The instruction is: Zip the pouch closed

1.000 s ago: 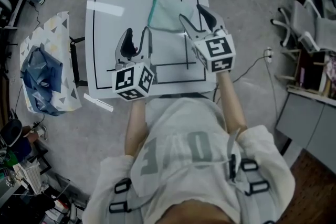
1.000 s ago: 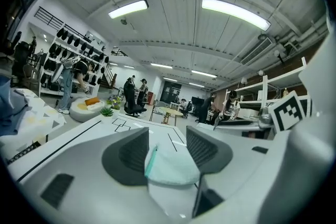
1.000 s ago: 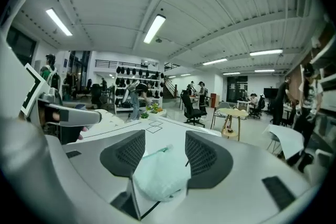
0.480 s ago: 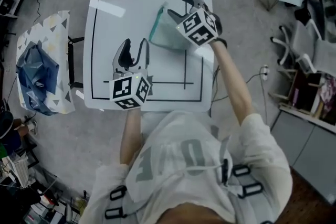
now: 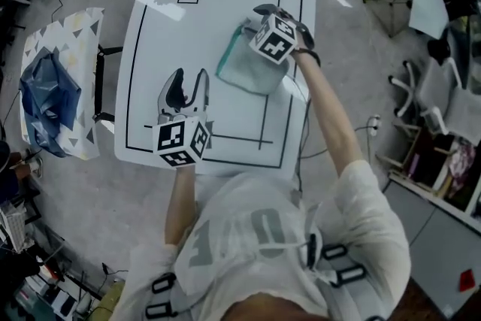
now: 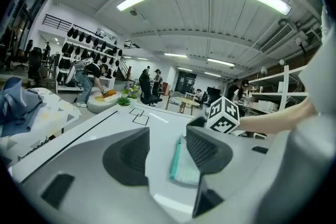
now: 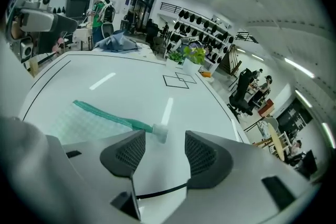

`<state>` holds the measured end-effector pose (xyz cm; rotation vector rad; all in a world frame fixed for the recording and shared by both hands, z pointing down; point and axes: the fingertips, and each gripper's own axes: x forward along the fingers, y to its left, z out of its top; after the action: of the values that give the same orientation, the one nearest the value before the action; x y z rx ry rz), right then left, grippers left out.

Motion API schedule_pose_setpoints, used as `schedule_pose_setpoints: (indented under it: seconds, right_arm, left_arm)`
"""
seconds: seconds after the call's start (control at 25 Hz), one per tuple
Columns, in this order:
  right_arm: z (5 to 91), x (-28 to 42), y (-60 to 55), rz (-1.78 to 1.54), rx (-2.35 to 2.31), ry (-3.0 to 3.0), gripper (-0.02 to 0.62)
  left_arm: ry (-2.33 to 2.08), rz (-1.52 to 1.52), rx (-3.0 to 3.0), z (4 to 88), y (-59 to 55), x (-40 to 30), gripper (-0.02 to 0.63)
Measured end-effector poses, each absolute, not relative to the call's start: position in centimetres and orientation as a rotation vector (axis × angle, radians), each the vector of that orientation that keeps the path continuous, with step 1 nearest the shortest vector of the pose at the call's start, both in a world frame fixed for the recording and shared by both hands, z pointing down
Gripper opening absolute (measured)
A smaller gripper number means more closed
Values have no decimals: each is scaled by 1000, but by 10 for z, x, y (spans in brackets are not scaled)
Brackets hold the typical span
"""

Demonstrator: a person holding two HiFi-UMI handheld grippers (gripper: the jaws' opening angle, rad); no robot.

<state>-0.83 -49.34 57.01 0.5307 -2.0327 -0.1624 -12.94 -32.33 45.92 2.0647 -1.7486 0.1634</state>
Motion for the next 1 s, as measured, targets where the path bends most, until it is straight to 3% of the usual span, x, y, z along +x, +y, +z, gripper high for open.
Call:
schedule_pose_setpoints:
  seconds: [0.44, 0.72, 1.0]
  right_arm:
    - [596, -20, -496, -148, 356, -2005, 223]
    - [597, -23, -486, -127, 314, -2015, 58]
    - [585, -22, -476, -155, 361, -2032, 12]
  left_arm:
    - [-1758, 227, 1995, 480, -327, -141, 204]
    - [-1773, 233, 1971, 484, -325, -146, 204]
    - [-1779, 190, 1968, 477, -320, -150, 204]
